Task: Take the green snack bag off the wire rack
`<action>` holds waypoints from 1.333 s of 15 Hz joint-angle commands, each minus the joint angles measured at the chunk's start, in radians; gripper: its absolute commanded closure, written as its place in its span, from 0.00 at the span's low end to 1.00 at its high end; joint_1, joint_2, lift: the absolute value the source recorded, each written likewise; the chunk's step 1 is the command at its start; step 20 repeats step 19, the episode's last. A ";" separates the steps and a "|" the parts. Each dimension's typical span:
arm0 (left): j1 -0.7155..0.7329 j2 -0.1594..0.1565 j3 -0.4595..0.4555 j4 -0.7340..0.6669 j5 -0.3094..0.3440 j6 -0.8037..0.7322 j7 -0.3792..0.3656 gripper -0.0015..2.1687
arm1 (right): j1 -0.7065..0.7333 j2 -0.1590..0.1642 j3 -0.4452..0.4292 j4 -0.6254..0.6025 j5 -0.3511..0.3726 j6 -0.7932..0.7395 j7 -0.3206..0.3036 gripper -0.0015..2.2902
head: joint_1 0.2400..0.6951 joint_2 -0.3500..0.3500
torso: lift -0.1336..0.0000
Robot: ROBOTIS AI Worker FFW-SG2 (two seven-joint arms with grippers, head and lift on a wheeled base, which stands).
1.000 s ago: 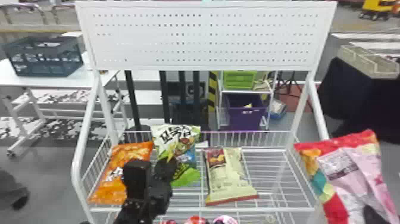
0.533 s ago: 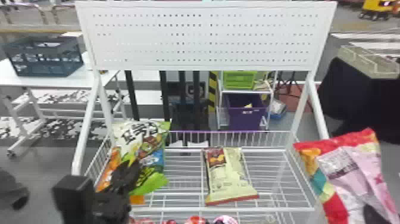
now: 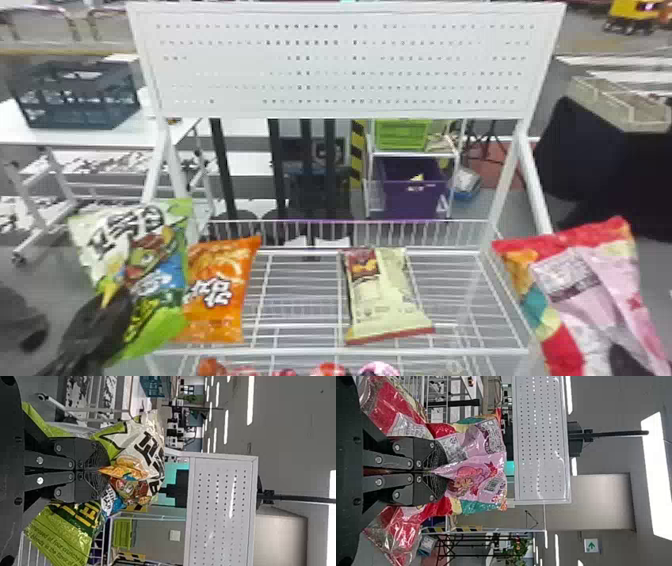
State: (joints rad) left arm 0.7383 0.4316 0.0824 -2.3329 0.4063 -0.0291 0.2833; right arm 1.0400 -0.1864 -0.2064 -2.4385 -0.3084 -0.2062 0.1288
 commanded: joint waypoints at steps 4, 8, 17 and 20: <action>0.052 -0.036 0.066 -0.002 0.006 -0.039 -0.018 0.87 | 0.000 0.001 0.004 -0.001 0.000 0.000 0.000 0.98 | 0.57 0.50 | 1.00; 0.052 -0.042 0.080 0.003 0.008 -0.042 -0.018 0.87 | 0.000 0.001 0.004 -0.002 0.000 0.000 0.000 0.98 | 0.57 0.50 | 1.00; 0.044 -0.045 0.097 0.007 0.017 -0.039 -0.019 0.87 | -0.006 0.002 0.004 0.004 0.000 0.000 0.000 0.98 | 0.57 0.50 | 1.00; 0.041 -0.045 0.097 0.009 0.022 -0.039 -0.019 0.87 | -0.006 0.002 0.002 0.004 0.000 0.000 0.000 0.98 | 0.57 0.50 | 1.00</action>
